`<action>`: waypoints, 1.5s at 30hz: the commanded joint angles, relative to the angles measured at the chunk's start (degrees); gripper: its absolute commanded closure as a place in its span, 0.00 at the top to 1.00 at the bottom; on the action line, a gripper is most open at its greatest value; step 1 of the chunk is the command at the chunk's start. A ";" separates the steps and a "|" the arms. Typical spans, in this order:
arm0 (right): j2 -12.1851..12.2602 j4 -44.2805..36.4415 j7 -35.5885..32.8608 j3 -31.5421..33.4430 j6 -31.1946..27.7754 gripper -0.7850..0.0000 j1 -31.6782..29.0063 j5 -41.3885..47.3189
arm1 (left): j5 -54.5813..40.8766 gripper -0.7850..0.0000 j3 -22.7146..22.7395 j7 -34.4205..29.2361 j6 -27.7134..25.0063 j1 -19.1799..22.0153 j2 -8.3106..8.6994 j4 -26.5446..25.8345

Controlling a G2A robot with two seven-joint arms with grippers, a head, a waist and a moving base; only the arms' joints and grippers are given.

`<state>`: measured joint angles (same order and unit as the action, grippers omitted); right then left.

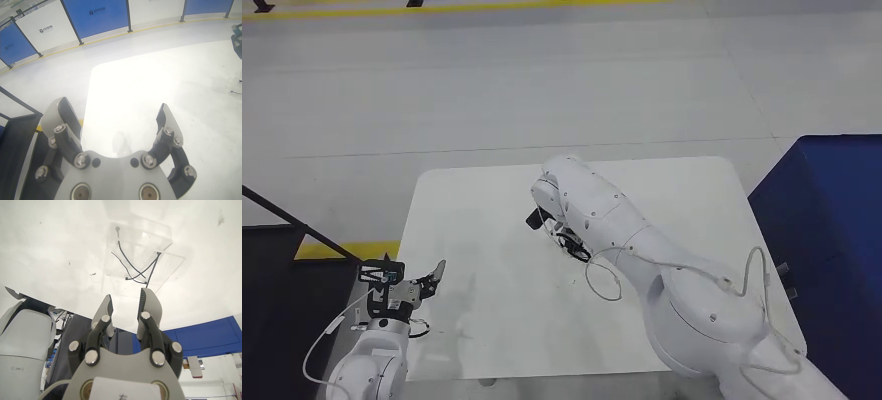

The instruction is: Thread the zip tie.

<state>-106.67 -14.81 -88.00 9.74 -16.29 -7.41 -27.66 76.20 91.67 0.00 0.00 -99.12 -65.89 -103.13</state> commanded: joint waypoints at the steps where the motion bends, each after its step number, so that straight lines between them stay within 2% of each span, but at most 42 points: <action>1: -0.80 0.86 0.00 0.00 0.00 0.40 0.41 0.78 | 0.00 1.00 0.00 0.00 0.00 0.00 0.00 0.00; 3: -1.35 1.48 0.00 0.00 0.00 0.40 0.88 1.62 | 0.00 1.00 0.00 0.00 0.00 0.00 0.00 0.00; 37: -1.35 1.48 0.00 0.00 0.00 0.41 0.88 1.62 | 0.00 1.00 0.00 0.00 0.00 0.00 0.00 0.00; 38: -1.34 1.45 0.41 0.00 0.08 1.00 0.64 1.60 | 0.00 1.00 0.00 0.00 0.00 0.00 0.00 0.00; 45: -0.44 1.56 4.98 0.00 -2.70 1.00 0.84 -2.66 | 0.00 1.00 0.00 0.00 0.00 0.00 0.00 0.00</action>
<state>-107.22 -12.99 -83.61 9.74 -18.48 -6.59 -29.60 76.20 91.67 0.00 0.00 -99.12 -65.89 -103.13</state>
